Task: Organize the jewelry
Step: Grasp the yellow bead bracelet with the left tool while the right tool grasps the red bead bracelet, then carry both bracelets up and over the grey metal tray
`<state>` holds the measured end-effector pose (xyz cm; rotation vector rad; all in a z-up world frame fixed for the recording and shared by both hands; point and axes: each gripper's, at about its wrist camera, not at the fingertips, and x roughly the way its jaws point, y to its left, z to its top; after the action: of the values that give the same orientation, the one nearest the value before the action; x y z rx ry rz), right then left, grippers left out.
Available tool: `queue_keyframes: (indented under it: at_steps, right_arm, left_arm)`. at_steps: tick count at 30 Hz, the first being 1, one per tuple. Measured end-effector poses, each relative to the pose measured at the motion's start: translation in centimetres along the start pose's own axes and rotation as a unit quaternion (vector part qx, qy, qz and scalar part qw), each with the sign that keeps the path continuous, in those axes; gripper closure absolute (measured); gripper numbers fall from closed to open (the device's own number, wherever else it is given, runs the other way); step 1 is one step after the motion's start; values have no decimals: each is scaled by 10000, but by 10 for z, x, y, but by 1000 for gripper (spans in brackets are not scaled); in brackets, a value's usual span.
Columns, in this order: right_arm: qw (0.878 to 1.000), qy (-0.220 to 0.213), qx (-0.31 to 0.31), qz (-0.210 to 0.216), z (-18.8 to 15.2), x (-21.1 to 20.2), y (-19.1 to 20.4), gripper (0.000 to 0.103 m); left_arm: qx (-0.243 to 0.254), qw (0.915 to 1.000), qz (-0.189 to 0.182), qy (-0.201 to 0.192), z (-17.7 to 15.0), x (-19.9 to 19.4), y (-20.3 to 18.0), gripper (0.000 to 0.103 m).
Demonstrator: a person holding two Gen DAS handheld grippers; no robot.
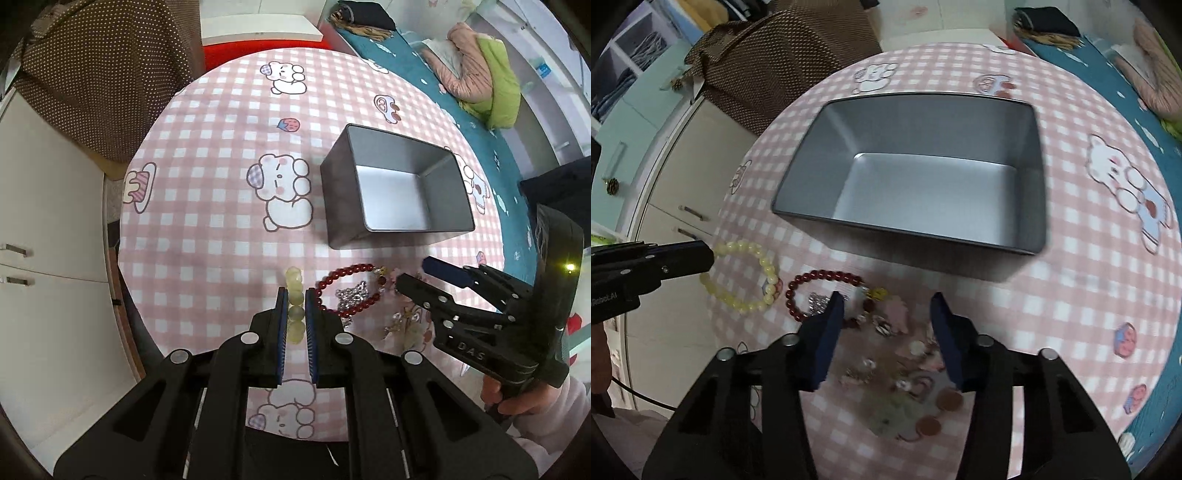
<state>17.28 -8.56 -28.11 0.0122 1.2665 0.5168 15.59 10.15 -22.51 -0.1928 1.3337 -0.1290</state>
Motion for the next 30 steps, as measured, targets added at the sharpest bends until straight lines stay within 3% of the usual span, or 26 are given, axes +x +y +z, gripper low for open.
queue_keyframes:
  at_steps: [6,10,16,18,30]
  right_arm:
    - [9996,47,-285,-36,3,20,13,75]
    - [9986,-62,-477,-209,2,27,18,77]
    - [9878,-186,-1239,-921,-8,37,36,92]
    - [9896,-161,-1116,-897,-6,39,33,97]
    - [9963,-368,-565,-530,21,6,29,97]
  left_arm:
    - [-47,9999,-55,86,3,11,7,94]
    - [-34,9999,-115,95,4,16,8,94]
    - [-71,9998,-125,136,6,20,14,94]
    - [-84,9998,-132,126,7,20,15,94]
    - [137,9991,-303,-245,15,-10,8,94]
